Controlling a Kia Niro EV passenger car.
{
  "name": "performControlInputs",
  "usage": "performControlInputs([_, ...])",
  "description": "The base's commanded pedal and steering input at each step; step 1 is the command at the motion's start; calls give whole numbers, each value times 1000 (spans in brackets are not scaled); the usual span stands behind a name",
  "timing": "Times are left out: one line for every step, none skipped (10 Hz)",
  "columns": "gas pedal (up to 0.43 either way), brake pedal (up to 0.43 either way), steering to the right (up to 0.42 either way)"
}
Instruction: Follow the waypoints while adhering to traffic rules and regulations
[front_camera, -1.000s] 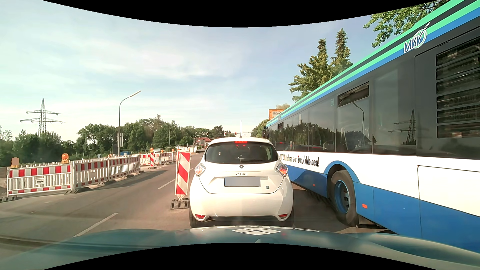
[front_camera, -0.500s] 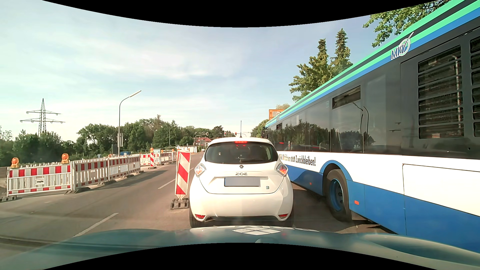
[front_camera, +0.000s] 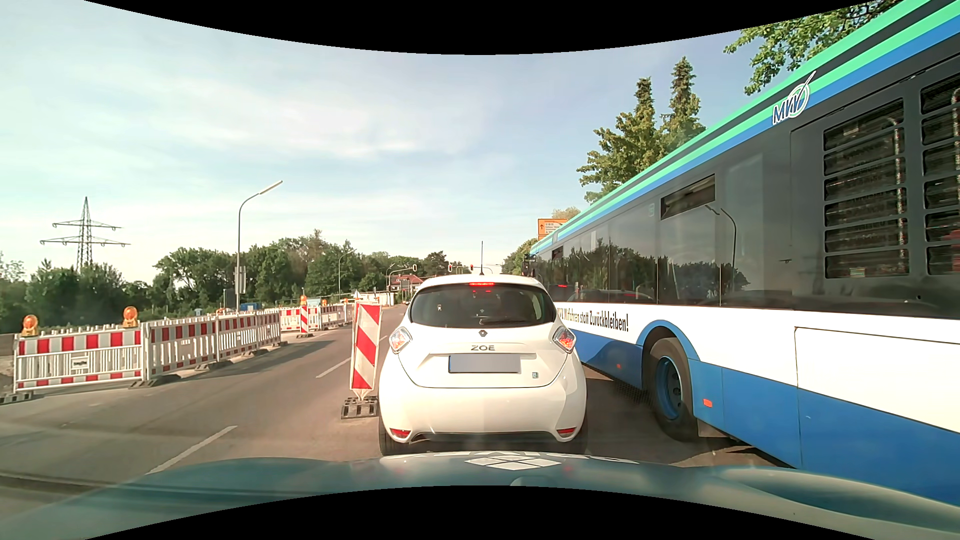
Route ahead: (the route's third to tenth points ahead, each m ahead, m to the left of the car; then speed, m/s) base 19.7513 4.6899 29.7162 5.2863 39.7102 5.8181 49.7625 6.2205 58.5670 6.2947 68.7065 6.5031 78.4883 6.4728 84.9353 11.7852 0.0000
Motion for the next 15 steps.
performControlInputs([0,274,-21])
performControlInputs([0,274,-21])
performControlInputs([0,274,-21])
performControlInputs([0,274,-21])
performControlInputs([0,274,-22])
performControlInputs([0,274,-21])
performControlInputs([0,274,-22])
performControlInputs([0,274,-21])
performControlInputs([0,274,-21])
performControlInputs([0,274,-21])
performControlInputs([0,274,-21])
performControlInputs([0,274,-21])
performControlInputs([0,274,-22])
performControlInputs([0,274,-22])
performControlInputs([0,274,-21])
